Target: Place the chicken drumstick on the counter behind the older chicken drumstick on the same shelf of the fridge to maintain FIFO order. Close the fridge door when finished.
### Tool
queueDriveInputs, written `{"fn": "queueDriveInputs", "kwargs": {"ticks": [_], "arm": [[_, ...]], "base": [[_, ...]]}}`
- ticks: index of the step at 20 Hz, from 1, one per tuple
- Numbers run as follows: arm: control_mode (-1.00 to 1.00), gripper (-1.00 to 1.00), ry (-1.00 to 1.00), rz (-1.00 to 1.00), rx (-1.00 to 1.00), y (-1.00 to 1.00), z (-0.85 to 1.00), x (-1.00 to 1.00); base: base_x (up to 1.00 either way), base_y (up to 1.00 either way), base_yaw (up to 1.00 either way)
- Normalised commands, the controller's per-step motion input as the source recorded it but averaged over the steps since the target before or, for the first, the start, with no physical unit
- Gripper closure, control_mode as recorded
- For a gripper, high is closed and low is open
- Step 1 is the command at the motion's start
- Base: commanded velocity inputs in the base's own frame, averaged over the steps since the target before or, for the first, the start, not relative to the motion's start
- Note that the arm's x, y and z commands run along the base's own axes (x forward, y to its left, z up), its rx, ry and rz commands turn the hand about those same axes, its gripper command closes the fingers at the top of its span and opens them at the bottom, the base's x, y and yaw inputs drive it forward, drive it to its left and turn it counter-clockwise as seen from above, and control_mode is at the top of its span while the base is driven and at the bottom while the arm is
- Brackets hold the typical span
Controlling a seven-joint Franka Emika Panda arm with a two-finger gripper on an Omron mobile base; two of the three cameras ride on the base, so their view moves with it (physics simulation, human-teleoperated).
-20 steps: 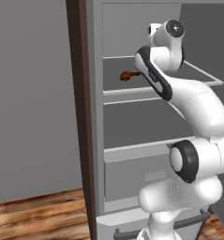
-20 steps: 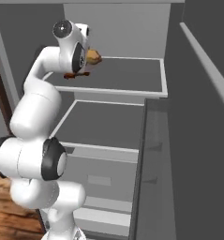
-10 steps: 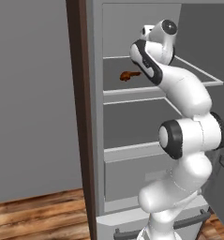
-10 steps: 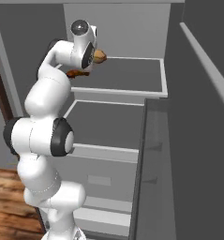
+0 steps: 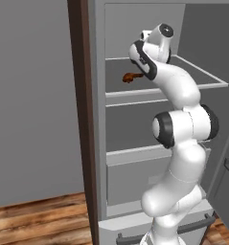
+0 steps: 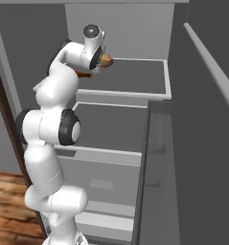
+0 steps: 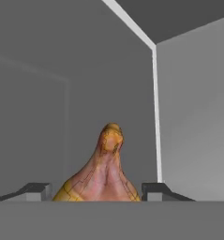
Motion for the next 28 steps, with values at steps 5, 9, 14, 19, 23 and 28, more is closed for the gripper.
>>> {"fn": "queueDriveInputs", "kwargs": {"ticks": [5,9,14,19,23,28], "arm": [[-1.0,1.0,0.08,0.0,0.0,0.0,-0.28,0.44],[-1.0,1.0,0.06,0.0,0.0,0.01,-0.11,0.39],[-1.0,1.0,0.07,0.01,0.0,0.06,-0.19,0.44],[-1.0,1.0,0.07,0.01,0.0,0.13,-0.28,0.39],[-1.0,-1.0,0.01,0.02,-0.03,0.3,-0.32,0.04],[-1.0,-1.0,-0.01,0.01,0.0,0.09,-0.18,-0.13]], "base": [[0.0,0.0,0.0],[0.0,0.0,0.0],[0.0,0.0,0.0],[0.0,0.0,0.0],[0.0,0.0,0.0],[0.0,0.0,0.0]]}}
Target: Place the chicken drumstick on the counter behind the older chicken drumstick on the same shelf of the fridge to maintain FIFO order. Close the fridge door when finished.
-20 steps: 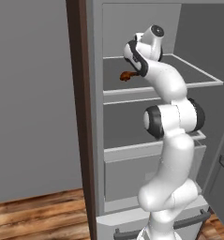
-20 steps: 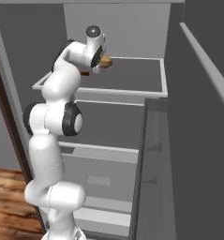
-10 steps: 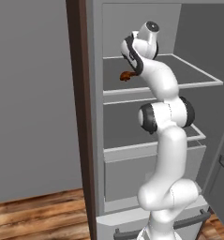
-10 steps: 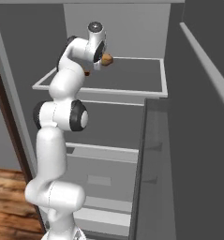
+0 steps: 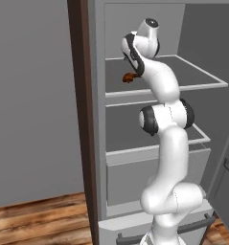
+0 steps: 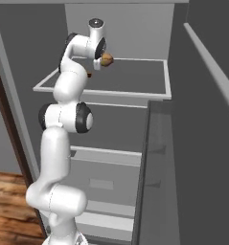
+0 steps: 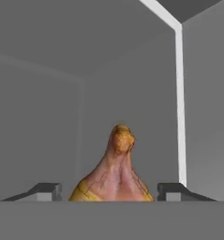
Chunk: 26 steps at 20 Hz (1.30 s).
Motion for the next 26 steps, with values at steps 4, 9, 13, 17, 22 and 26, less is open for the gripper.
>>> {"fn": "queueDriveInputs", "kwargs": {"ticks": [4,9,13,17,22,26], "arm": [[-1.0,-1.0,-0.08,0.01,0.0,0.1,0.0,-0.38],[-1.0,-1.0,-0.13,0.0,0.0,0.05,0.01,-0.53],[-1.0,-1.0,-0.26,0.0,0.0,0.04,0.01,-0.93],[-1.0,-1.0,-0.34,0.0,0.0,0.04,-0.06,-1.0],[-1.0,-1.0,-0.26,0.0,0.0,0.09,-0.16,-1.0],[-1.0,-1.0,-0.19,0.0,0.01,0.16,-0.33,-1.0]], "base": [[0.0,0.0,0.0],[0.0,0.0,0.0],[0.0,0.0,0.0],[0.0,0.0,0.0],[0.0,0.0,0.0],[0.0,0.0,0.0]]}}
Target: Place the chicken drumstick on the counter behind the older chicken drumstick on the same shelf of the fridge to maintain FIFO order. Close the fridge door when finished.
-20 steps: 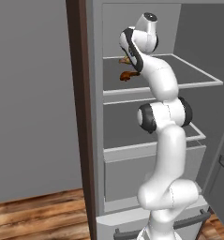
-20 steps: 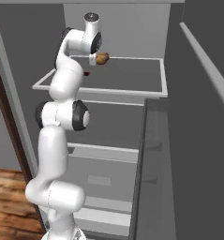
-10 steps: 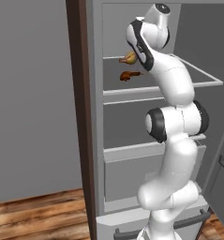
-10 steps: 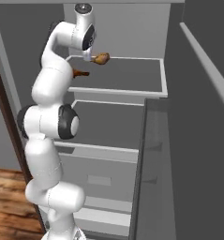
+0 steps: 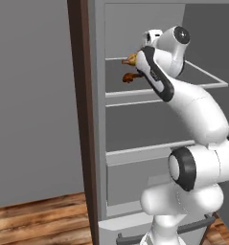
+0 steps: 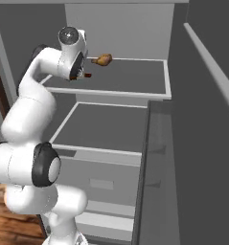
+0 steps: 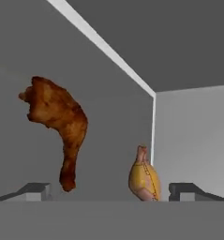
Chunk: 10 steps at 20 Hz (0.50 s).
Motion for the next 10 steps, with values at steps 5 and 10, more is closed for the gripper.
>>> {"fn": "queueDriveInputs", "kwargs": {"ticks": [5,10], "arm": [[-1.0,-1.0,-0.1,-0.02,0.03,0.17,-0.06,-1.0],[-1.0,-1.0,-0.01,-0.1,0.05,0.02,0.0,-1.0]], "base": [[0.0,0.0,0.0],[0.0,0.0,0.0]]}}
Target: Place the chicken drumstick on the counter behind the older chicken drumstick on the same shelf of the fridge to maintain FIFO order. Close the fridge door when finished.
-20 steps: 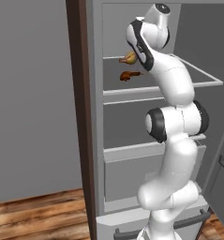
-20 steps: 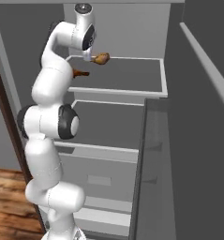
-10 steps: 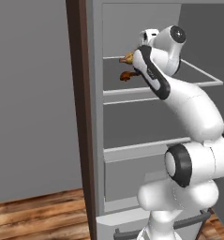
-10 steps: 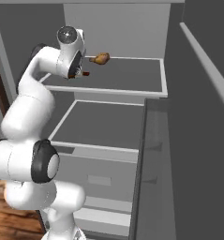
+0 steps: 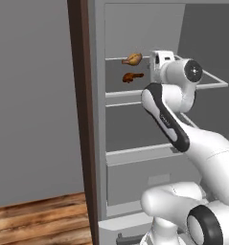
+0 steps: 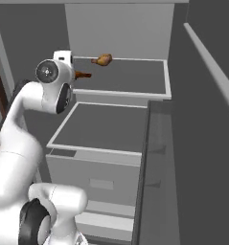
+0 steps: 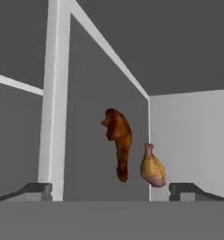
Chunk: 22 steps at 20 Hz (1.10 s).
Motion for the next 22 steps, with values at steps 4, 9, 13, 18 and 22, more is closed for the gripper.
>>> {"fn": "queueDriveInputs", "kwargs": {"ticks": [4,9,13,18,22], "arm": [[-1.0,-1.0,0.0,-0.09,0.02,0.0,-0.01,-1.0],[-1.0,-1.0,0.0,-0.07,0.0,0.0,-0.11,-1.0],[-1.0,-1.0,0.0,-0.03,0.0,0.0,-0.22,-1.0],[-1.0,-1.0,0.02,-0.01,0.0,0.02,-0.18,-0.75],[-1.0,-1.0,0.09,0.0,-0.02,0.14,-0.09,-0.05]], "base": [[0.0,0.0,0.0],[0.0,0.0,0.0],[0.0,0.0,0.0],[0.0,0.0,0.0],[0.0,0.0,0.0]]}}
